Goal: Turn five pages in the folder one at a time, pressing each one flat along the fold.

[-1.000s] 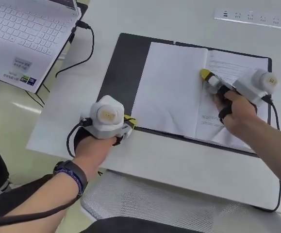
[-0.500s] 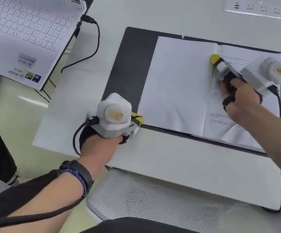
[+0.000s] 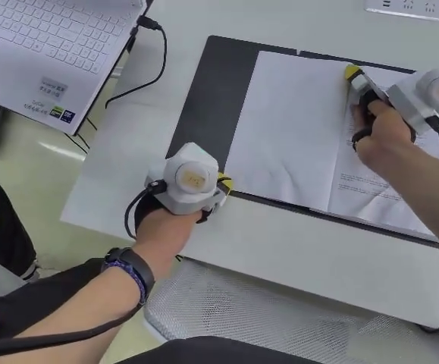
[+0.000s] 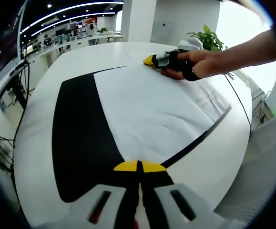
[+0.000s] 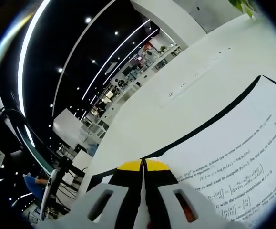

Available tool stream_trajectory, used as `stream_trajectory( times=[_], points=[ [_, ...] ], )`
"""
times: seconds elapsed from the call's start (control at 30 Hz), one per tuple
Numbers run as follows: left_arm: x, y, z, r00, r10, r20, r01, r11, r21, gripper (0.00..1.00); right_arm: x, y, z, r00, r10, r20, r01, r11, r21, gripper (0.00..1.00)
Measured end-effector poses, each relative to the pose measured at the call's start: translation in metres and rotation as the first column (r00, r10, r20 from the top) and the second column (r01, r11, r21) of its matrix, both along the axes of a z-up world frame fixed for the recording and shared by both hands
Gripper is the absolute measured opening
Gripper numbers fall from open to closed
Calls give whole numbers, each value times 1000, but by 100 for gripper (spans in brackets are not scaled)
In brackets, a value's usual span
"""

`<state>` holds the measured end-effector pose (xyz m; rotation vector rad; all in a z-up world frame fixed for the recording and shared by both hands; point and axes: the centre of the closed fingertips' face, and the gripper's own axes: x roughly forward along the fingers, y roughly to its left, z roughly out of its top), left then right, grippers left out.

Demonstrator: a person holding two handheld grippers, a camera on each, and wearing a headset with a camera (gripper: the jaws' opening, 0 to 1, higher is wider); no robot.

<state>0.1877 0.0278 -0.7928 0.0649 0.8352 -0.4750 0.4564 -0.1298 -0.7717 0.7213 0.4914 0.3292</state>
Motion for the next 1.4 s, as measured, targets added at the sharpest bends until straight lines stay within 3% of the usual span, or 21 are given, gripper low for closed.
stream_trajectory(
  times=[0.07,0.23,0.53,0.63,0.87,1.27,1.4],
  points=[
    [0,0,-1,1000,0,0,0,1000,-1,0,2,2,-2,999,33,4,-32,999,-36,0],
    [1,1,-1,1000,-1,5,1,1000,1,0,-7,4,-2,995,94,9,-94,994,-57,0],
    [0,1,2,1000,3,10,-3,1000,-3,0,-36,9,3,990,139,15,-138,989,-57,0],
    [-1,0,4,1000,1,11,-1,1000,-2,0,-40,9,-1,986,167,19,-166,984,-68,0],
    [-3,0,8,1000,-1,12,1,1000,1,0,-83,17,14,971,234,40,-229,968,-107,0],
    [0,0,3,1000,1,19,-1,1000,-7,0,-119,12,12,959,279,57,-271,956,-116,0],
    [1,0,2,1000,-2,20,2,1000,-8,0,-132,10,12,960,275,59,-268,958,-105,0]
  ],
)
